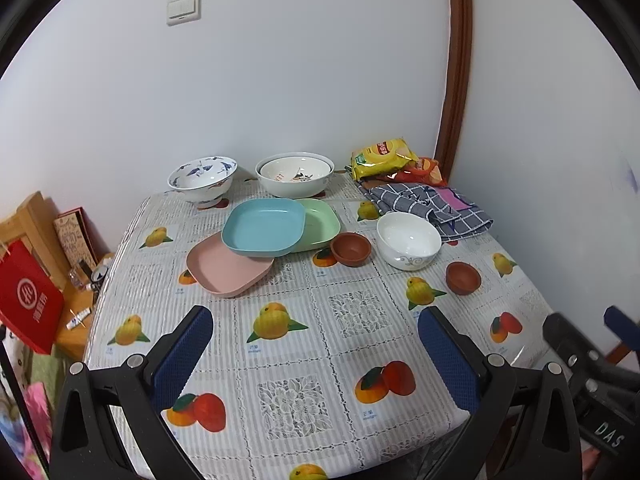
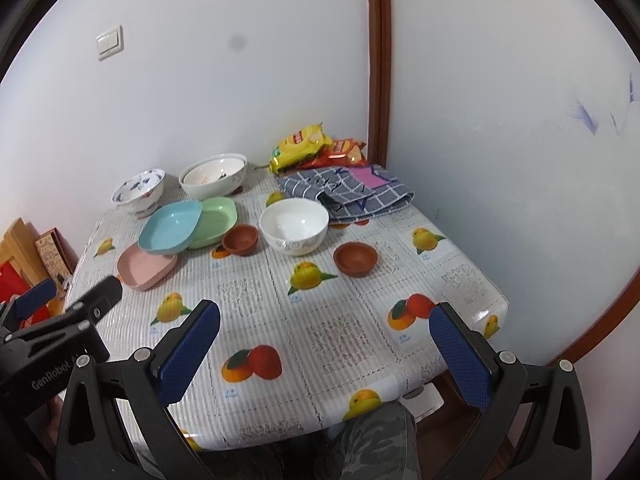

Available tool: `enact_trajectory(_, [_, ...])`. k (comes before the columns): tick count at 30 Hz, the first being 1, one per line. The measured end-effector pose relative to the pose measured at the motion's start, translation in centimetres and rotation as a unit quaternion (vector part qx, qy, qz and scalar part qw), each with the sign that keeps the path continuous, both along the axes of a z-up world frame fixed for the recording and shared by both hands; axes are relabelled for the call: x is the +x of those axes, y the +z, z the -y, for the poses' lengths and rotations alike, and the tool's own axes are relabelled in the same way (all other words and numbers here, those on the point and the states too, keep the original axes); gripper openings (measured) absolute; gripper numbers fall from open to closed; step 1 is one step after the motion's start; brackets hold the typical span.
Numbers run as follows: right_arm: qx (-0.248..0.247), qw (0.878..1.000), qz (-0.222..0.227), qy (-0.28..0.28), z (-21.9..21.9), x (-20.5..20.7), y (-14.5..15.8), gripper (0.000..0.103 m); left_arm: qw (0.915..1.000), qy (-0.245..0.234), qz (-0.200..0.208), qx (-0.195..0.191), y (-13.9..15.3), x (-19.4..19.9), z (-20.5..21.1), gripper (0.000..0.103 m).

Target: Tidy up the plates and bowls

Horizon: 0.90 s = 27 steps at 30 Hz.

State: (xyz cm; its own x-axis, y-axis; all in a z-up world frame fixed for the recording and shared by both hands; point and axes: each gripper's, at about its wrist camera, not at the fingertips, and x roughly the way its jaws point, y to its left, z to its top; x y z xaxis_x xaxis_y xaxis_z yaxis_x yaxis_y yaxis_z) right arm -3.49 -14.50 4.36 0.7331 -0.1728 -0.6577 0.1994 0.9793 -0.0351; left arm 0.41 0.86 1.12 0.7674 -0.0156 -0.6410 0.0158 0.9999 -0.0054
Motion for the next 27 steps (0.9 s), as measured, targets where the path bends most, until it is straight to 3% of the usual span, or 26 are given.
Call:
enact_trajectory(11, [-0.003,1.0,-0.005,-0.013,0.2,2.4,0.5,0.103,0.9999,-0.011,0.001,0.006,0.6,2.6,0.1,0.103])
enact_trajectory(20, [0.031,0.999,0.012,0.013,0.5,4.8,1.2,0.103,0.9994,-0.03,-0.011,0.011,0.3,5.3,0.5,0.103])
enact_trajectory(27, [0.031,0.999,-0.003,0.017,0.1,7.7,0.4,0.103,0.9995,-0.025,-0.018,0.01,-0.2,8.1,0.2,0.103])
